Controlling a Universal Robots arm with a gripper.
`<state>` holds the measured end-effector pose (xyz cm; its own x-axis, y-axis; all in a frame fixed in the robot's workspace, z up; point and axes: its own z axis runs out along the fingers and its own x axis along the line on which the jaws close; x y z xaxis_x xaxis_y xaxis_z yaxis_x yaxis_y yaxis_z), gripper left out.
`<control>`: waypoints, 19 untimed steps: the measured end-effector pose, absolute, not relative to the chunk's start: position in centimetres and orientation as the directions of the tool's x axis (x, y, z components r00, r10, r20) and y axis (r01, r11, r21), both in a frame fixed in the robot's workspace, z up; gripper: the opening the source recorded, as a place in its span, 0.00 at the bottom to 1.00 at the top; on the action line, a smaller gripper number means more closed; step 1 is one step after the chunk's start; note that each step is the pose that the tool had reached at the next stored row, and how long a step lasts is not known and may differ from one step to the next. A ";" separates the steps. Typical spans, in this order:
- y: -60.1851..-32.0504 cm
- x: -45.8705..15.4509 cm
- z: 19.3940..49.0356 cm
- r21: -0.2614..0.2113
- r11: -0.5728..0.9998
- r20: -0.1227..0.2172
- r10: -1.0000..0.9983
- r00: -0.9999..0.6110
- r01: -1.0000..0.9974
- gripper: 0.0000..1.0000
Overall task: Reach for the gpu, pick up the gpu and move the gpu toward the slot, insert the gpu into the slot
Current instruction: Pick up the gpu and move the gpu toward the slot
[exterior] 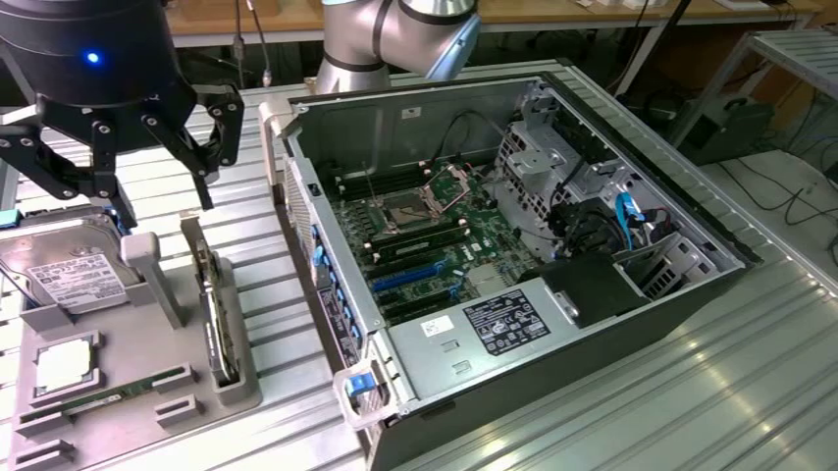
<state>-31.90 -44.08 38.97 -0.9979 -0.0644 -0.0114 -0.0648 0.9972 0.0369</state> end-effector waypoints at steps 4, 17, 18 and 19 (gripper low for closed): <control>-44.3 -31.9 38.3 0.036 0.997 -0.011 -0.064 -0.998 -0.065 0.60; -45.8 -31.9 36.6 0.036 0.997 -0.011 -0.064 -0.998 -0.065 0.60; -45.9 -31.9 36.6 0.036 0.997 -0.011 -0.065 -0.998 -0.065 0.60; -46.2 -31.9 36.5 0.036 0.997 -0.011 -0.064 -0.998 -0.065 0.60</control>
